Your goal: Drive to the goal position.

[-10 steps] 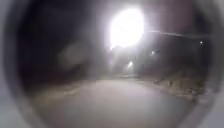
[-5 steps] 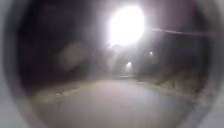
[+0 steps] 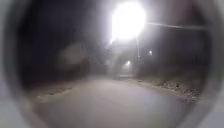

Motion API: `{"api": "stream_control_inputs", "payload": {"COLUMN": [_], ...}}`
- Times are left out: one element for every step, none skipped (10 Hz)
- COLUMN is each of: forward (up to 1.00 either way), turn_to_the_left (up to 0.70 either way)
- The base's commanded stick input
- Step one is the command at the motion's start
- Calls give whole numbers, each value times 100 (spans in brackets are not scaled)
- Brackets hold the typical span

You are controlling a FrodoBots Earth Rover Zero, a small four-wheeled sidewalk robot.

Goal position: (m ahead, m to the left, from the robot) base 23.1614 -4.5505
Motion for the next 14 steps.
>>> {"api": "stream_control_inputs", "payload": {"forward": [100,100,100,100,100,100,100,100,100,100,100,100,100,100], "turn_to_the_left": [2,2,1,0,0,0,0,0,0,0,0,0,0,7]}}
